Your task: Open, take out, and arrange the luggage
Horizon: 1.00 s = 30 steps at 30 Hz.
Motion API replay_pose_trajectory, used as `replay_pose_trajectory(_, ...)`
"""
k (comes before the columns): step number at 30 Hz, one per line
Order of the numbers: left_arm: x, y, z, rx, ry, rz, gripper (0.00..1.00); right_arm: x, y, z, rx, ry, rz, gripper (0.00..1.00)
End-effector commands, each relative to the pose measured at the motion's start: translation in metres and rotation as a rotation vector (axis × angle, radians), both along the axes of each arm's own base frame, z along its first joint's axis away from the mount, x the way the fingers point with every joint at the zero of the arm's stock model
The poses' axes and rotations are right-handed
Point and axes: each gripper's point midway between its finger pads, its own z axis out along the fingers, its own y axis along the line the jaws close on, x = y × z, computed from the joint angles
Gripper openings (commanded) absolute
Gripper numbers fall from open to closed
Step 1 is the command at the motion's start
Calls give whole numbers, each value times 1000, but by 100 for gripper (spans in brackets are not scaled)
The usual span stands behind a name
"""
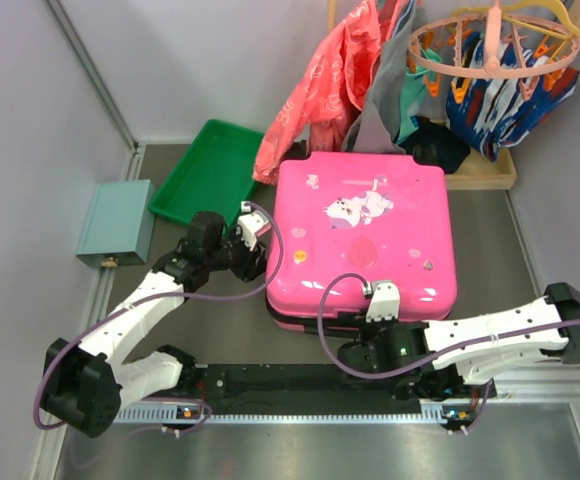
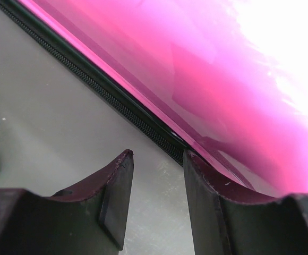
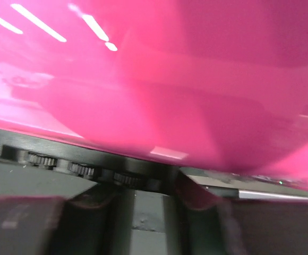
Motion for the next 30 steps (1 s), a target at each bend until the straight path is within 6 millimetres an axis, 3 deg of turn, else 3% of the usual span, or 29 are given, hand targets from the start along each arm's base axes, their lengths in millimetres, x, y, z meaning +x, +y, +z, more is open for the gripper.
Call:
replay_pose_trajectory(1,-32,-46,29,-186,20,-221,49,21,37,30,220,-123,19,30)
replay_pose_trajectory(2,-32,-46,29,-185,20,-221,49,22,48,34,247,-123,54,33)
replay_pose_trajectory(5,-32,-46,29,-185,18,-220,49,25,48,25,280,-88,58,39)
replay_pose_trajectory(8,-33,-46,29,-185,17,-226,49,26,40,22,335,-85,28,38)
replay_pose_trajectory(20,-32,-48,27,-187,25,-229,49,26,37,19,536,-110,66,33)
replay_pose_trajectory(24,-32,-48,27,-188,25,-230,49,29,26,5,531,-92,1,33)
replay_pose_trajectory(30,-33,-49,29,-193,32,-232,49,29,-13,-7,441,-41,-181,32)
